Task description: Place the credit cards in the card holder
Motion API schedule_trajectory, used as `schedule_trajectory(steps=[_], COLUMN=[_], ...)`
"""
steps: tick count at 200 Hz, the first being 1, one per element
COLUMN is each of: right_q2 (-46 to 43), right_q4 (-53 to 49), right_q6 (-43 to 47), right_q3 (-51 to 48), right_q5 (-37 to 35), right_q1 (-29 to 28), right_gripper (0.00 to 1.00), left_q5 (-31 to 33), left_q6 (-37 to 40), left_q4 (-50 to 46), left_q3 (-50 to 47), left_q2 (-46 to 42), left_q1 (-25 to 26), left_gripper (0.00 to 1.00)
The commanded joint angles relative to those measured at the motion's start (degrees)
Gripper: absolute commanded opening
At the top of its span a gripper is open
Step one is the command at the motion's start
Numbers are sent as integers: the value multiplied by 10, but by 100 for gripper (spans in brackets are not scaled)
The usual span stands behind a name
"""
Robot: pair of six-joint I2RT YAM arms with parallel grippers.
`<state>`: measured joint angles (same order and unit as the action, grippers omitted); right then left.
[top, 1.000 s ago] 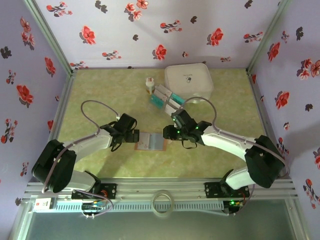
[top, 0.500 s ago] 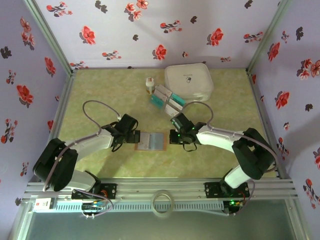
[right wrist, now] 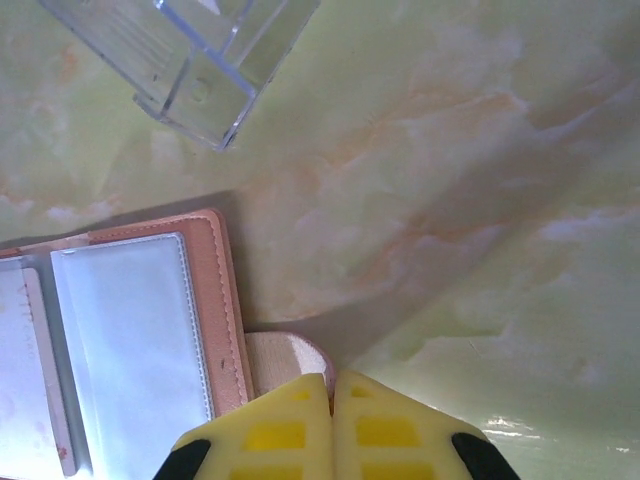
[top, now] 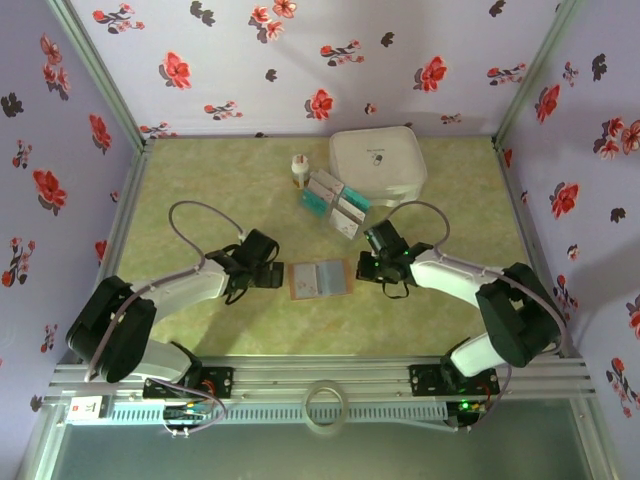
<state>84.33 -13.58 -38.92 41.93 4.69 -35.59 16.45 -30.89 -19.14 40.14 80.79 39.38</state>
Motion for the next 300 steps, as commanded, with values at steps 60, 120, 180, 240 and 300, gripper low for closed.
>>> schedule_trajectory(steps=[60,120,180,240,300], right_q2=[-121,-91,-21,22,65], right_q4=[-23,-7,-4,-1,4], right_q6=[-23,-17,-7,-4,1], right_q3=[-12,11,50,73,86], right_q5=[0,45,46,45,45], right_q1=[1,-15,-49,-55,-55], right_gripper=[38,38,37,37,38], left_q5=[-16,-14,-14,-15,-14], left_q6=[-5,-11,-4,-1,1], left_q4=[30,39,51,61,67], left_q3=[-3,-12,-10,-11,-15], left_q2=[5,19,27,45,63], left_q1=[54,66,71,72,72], left_gripper=[100,100,100,100,100])
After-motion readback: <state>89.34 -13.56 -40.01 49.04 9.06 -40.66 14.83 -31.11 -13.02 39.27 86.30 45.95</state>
